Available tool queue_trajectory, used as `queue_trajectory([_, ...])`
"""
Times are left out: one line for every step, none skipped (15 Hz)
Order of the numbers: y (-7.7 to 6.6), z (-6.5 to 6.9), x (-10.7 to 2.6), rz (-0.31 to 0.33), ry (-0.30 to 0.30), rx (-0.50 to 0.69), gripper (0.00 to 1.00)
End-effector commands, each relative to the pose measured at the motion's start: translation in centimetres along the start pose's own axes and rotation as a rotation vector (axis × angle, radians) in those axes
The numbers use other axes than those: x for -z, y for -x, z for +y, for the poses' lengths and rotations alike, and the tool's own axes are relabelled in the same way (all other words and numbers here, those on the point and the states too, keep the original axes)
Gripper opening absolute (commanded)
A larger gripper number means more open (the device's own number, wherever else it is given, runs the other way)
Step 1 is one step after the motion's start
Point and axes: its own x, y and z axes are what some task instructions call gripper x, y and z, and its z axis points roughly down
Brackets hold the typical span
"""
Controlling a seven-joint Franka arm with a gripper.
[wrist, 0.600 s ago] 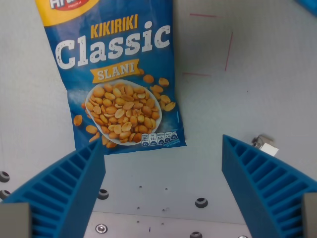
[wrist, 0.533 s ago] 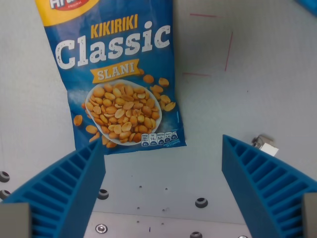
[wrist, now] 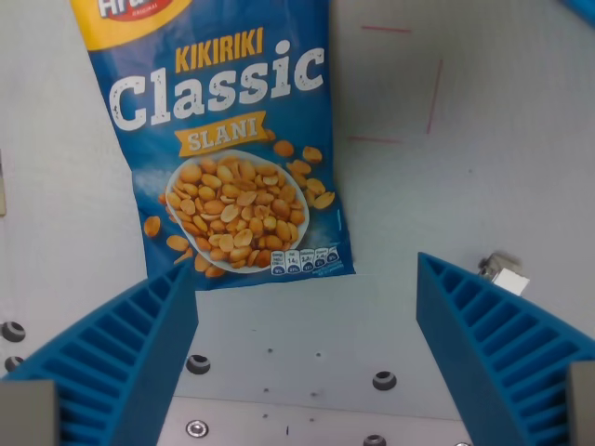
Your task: Rotate around base positive x
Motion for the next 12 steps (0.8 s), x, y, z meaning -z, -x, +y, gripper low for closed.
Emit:
queue_trajectory([0.01, 0.16, 0.21, 0.021, -0.121, 0.008, 1.0])
queue_trajectory([0.01, 0.16, 0.21, 0.023, -0.134, 0.009, 1.0])
queue_trajectory([0.01, 0.16, 0.21, 0.025, -0.147, 0.009, 1.0])
queue_trajectory([0.01, 0.16, 0.21, 0.027, -0.161, 0.009, 1.0])
queue_trajectory([0.01, 0.16, 0.21, 0.028, -0.174, 0.009, 1.0])
queue_trajectory([0.01, 0.16, 0.21, 0.03, -0.187, 0.01, 1.0])
queue_trajectory([0.01, 0.16, 0.21, 0.032, -0.2, 0.01, 1.0])
queue_trajectory([0.01, 0.16, 0.21, 0.033, -0.214, 0.01, 1.0])
queue_trajectory([0.01, 0.16, 0.21, 0.035, -0.227, 0.01, 1.0])
queue_trajectory([0.01, 0.16, 0.21, 0.037, -0.24, 0.011, 1.0])
queue_trajectory([0.01, 0.16, 0.21, 0.038, -0.253, 0.011, 1.0])
queue_trajectory([0.01, 0.16, 0.21, 0.04, -0.266, 0.011, 1.0])
